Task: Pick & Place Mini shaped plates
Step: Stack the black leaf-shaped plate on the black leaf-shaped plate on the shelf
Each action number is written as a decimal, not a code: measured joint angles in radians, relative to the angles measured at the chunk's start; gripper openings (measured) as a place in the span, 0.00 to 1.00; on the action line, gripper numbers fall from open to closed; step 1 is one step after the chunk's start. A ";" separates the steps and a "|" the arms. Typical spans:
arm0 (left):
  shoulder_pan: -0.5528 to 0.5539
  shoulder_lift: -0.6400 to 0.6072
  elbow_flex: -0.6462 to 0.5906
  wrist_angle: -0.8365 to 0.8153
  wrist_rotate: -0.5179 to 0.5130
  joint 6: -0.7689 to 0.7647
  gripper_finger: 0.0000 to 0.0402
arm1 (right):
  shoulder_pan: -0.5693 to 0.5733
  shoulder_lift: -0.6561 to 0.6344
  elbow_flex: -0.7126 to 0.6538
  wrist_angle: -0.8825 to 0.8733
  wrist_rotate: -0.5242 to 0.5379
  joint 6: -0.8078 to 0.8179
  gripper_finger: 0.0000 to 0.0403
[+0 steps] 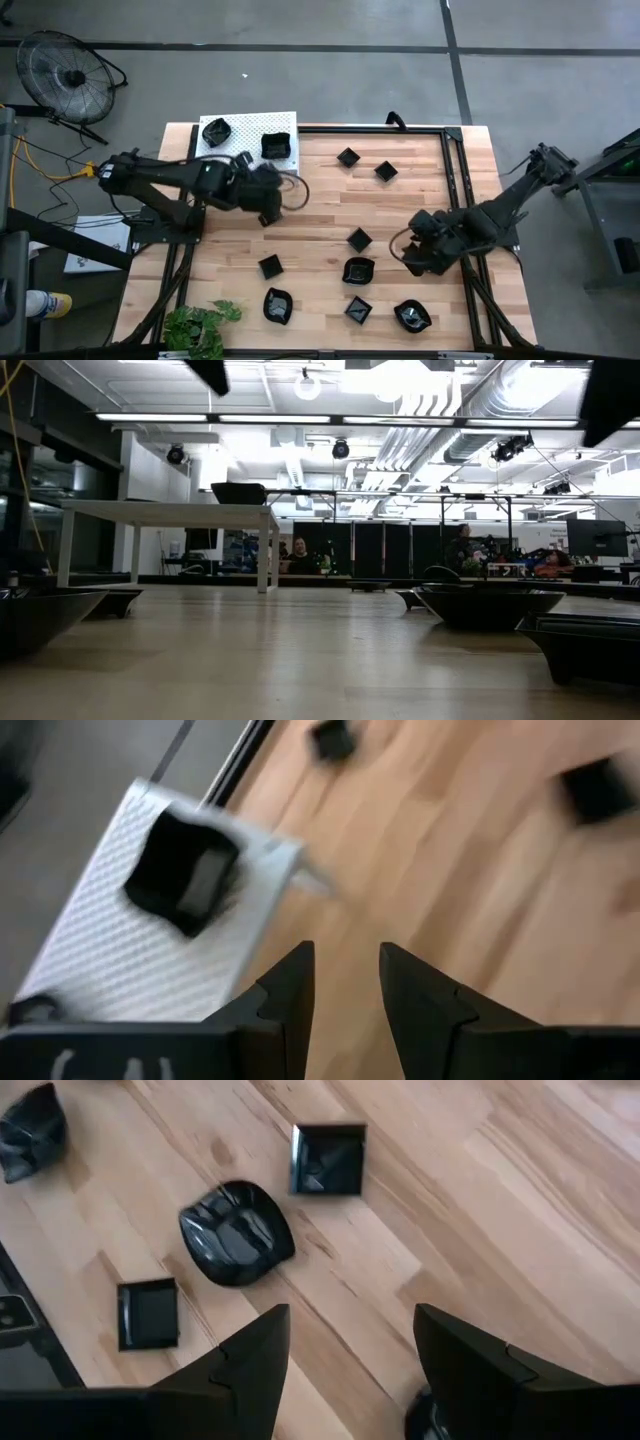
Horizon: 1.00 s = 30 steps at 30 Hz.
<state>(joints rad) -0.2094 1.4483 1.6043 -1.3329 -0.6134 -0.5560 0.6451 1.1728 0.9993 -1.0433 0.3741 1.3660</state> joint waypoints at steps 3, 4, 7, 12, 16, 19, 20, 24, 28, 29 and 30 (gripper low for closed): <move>-0.062 0.000 0.000 0.109 -0.031 0.003 0.28 | 0.047 0.019 0.000 -0.046 -0.005 0.078 0.52; -0.082 0.000 0.000 0.144 -0.046 0.010 0.28 | 0.061 0.030 0.000 -0.061 -0.009 0.102 0.52; -0.135 0.000 0.000 0.246 -0.084 0.060 0.28 | 0.094 0.082 0.000 -0.095 -0.026 0.160 0.52; -0.201 0.000 0.000 0.387 -0.139 0.189 0.28 | 0.113 0.206 0.000 -0.151 -0.186 0.260 0.52; -0.226 0.000 0.000 0.438 -0.183 0.286 0.28 | 0.122 0.292 0.000 -0.164 -0.251 0.322 0.52; -0.224 0.000 0.000 0.457 -0.187 0.299 0.28 | 0.119 0.331 0.000 -0.149 -0.284 0.358 0.52; -0.223 0.000 0.000 0.454 -0.187 0.301 0.28 | 0.116 0.339 0.000 -0.136 -0.288 0.364 0.52; -0.223 0.000 0.000 0.448 -0.183 0.349 0.28 | 0.113 0.368 0.000 -0.110 -0.308 0.392 0.52; -0.223 0.000 0.000 0.448 -0.183 0.379 0.28 | 0.106 0.405 0.000 -0.090 -0.320 0.393 0.52; -0.223 0.000 0.000 0.449 -0.183 0.391 0.28 | 0.102 0.416 0.000 -0.078 -0.320 0.393 0.52; -0.223 0.000 0.000 0.449 -0.184 0.402 0.28 | 0.099 0.429 0.000 -0.067 -0.319 0.391 0.52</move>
<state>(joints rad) -0.4328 1.4483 1.6047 -0.8841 -0.7971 -0.1539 0.7438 1.6014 0.9989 -1.1106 0.0555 1.7573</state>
